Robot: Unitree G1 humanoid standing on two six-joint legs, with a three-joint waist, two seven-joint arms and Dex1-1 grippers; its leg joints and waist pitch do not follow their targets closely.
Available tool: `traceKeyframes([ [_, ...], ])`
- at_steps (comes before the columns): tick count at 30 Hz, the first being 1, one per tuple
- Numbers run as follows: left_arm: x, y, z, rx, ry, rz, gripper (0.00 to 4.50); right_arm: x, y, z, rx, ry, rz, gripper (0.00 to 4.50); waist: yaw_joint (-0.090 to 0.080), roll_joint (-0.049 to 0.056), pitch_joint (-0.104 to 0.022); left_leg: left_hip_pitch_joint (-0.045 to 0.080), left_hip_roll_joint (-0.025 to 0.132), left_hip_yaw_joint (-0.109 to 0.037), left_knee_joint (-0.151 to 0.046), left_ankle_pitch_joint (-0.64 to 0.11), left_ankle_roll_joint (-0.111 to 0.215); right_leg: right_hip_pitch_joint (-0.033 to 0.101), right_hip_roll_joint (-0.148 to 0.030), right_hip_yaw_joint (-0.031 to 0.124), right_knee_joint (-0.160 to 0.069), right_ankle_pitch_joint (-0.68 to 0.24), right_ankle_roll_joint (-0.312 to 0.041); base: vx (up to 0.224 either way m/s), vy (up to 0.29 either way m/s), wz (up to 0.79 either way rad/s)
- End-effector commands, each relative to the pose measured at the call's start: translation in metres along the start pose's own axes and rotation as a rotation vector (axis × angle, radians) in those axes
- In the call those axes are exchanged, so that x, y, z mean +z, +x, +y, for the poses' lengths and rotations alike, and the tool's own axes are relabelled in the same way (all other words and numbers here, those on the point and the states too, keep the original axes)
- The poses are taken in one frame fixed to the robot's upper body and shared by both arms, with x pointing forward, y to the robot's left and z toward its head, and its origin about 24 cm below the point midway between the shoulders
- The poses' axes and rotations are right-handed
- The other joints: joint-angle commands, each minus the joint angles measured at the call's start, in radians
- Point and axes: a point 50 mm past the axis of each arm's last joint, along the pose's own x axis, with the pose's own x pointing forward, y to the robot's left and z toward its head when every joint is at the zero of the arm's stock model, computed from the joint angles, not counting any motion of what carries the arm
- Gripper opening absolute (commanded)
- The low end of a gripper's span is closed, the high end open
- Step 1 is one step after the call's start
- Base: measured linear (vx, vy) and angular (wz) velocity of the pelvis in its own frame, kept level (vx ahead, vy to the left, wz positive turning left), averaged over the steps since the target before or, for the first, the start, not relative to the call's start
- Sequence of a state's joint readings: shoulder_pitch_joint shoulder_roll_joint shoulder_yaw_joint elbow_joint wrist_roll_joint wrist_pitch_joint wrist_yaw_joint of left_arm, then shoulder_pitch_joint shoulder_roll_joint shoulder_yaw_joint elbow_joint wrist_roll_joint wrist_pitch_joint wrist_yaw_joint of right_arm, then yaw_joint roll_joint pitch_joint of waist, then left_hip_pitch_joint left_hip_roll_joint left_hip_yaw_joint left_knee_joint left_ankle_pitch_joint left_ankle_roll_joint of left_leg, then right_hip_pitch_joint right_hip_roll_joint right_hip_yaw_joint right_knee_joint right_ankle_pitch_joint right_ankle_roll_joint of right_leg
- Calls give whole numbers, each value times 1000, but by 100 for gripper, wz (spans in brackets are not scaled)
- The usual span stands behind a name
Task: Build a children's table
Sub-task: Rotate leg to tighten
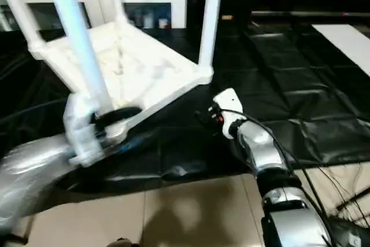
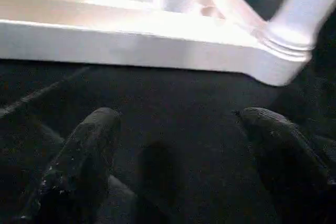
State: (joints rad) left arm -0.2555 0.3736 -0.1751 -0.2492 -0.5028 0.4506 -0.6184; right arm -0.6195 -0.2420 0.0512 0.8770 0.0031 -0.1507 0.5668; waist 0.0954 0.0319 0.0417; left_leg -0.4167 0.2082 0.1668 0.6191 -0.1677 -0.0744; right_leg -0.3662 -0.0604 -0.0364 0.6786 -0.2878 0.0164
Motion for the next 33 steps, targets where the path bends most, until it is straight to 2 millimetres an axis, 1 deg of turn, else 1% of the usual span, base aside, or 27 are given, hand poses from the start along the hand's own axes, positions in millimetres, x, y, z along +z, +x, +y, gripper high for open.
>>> traceKeyframes([
  [1,-6,1,11,90,36,47,442,0,-3,-3,-12,-10,1,398,1,3,-67,29,14,-5,-64,-107,1,38,-55,32,-77,242,-206,0,0,0],
  [2,-11,3,20,155,52,78,442,-1,-3,-3,-11,-6,-1,398,2,2,-69,30,11,-5,-62,-98,5,39,-52,31,-76,256,-204,0,0,0],
  [3,-14,3,26,202,71,104,442,-1,-3,-2,-10,-3,-3,398,0,3,-67,29,10,-4,-62,-100,9,37,-51,31,-78,256,-202,0,0,0],
  [5,-16,2,29,219,71,112,442,-2,-3,-1,-9,-1,-5,398,-1,4,-70,29,11,-7,-62,-99,10,40,-54,30,-77,258,-200,0,0,0],
  [7,-18,-6,28,216,64,120,442,-2,-2,0,-5,0,-9,398,0,6,-70,29,12,-8,-61,-90,13,38,-54,29,-74,277,-211,0,0,0],
  [8,-19,-6,28,215,64,120,442,-2,-2,0,-4,0,-10,398,1,6,-71,30,13,-7,-61,-85,17,36,-52,28,-72,293,-217,0,0,0],
  [10,-24,-23,30,241,56,147,442,-1,-2,1,0,5,-20,398,1,6,-69,29,14,-7,-62,-92,23,35,-53,27,-72,295,-223,0,0,0],
  [11,-24,-23,30,241,56,147,442,-1,-2,1,0,5,-20,398,0,7,-69,30,13,-8,-62,-99,24,34,-51,27,-73,286,-221,0,0,0],
  [12,-26,-28,32,261,58,155,442,-1,-2,1,1,7,-23,398,1,5,-68,33,15,-7,-62,-105,26,31,-51,27,-75,280,-222,0,0,0],
  [13,-28,-34,35,287,62,167,442,-1,-2,2,3,7,-24,398,0,7,-66,31,15,-7,-65,-116,25,32,-52,27,-75,258,-223,0,0,0],
  [14,-29,-40,38,311,63,178,442,0,-2,2,4,8,-26,398,2,5,-64,33,17,-7,-67,-131,24,30,-53,28,-78,230,-224,0,0,0],
  [15,-31,-50,41,338,72,188,442,0,-2,3,10,9,-30,398,2,0,-63,33,17,-6,-68,-136,25,29,-53,29,-80,219,-225,0,0,0],
  [16,-32,-56,43,361,79,191,442,0,-2,3,15,10,-34,398,3,4,-61,33,18,-7,-70,-149,23,28,-55,29,-81,191,-222,0,0,0],
  [17,-32,-66,48,409,90,188,442,0,-2,5,23,10,-38,398,1,2,-59,32,19,-7,-72,-158,21,28,-55,30,-83,173,-218,0,0,0],
  [19,-32,-70,50,430,95,187,442,0,-2,5,26,9,-40,398,-1,5,-57,34,18,-7,-74,-178,13,25,-54,31,-86,142,-214,0,0,0],
  [20,-31,-78,55,474,96,171,442,1,-1,6,32,11,-45,398,-1,2,-57,35,19,-6,-75,-186,11,24,-55,32,-87,127,-215,0,0,0],
  [21,-31,-85,56,493,91,159,442,1,0,8,43,13,-52,398,-1,-5,-56,33,19,-5,-77,-187,13,25,-56,32,-89,119,-216,0,0,0],
  [22,-31,-91,57,508,97,158,442,2,1,10,53,14,-57,398,-1,-1,-55,32,20,-6,-79,-194,13,24,-58,32,-89,99,-215,0,0,0],
  [23,-33,-97,57,521,97,169,442,3,2,12,62,12,-61,398,0,2,-55,35,22,-7,-79,-201,12,21,-58,32,-89,88,-214,0,0,0],
  [24,-33,-97,57,521,97,169,442,3,2,12,62,12,-61,398,-2,2,-55,34,22,-8,-80,-204,11,20,-57,32,-89,85,-214,0,0,0],
  [26,-38,-109,61,577,100,198,442,3,2,13,64,12,-67,398,0,2,-55,35,22,-7,-80,-209,11,18,-57,34,-90,82,-212,0,0,0],
  [27,-38,-109,61,577,100,198,442,3,2,13,64,12,-67,398,1,3,-55,36,22,-6,-80,-207,12,17,-58,34,-90,86,-212,0,0,0],
  [28,-38,-119,66,640,103,193,442,4,1,12,66,16,-74,398,2,2,-55,34,22,-7,-80,-204,12,18,-58,35,-89,93,-209,0,0,0],
  [30,-38,-125,70,695,111,182,442,4,0,12,67,15,-79,398,3,1,-55,33,21,-7,-81,-201,12,19,-58,34,-89,104,-204,0,0,0],
  [31,-37,-136,78,785,118,165,442,4,-1,12,71,18,-89,398,3,1,-56,33,20,-8,-80,-198,13,19,-57,34,-89,109,-200,0,0,0],
  [32,-37,-142,82,835,127,151,442,4,-2,12,73,19,-93,398,2,2,-57,33,20,-8,-80,-200,12,20,-58,34,-90,114,-197,0,0,0],
  [33,-36,-142,82,841,127,149,442,4,-2,12,73,19,-94,398,1,1,-56,32,20,-8,-81,-201,11,21,-58,34,-90,114,-195,0,0,0],
])
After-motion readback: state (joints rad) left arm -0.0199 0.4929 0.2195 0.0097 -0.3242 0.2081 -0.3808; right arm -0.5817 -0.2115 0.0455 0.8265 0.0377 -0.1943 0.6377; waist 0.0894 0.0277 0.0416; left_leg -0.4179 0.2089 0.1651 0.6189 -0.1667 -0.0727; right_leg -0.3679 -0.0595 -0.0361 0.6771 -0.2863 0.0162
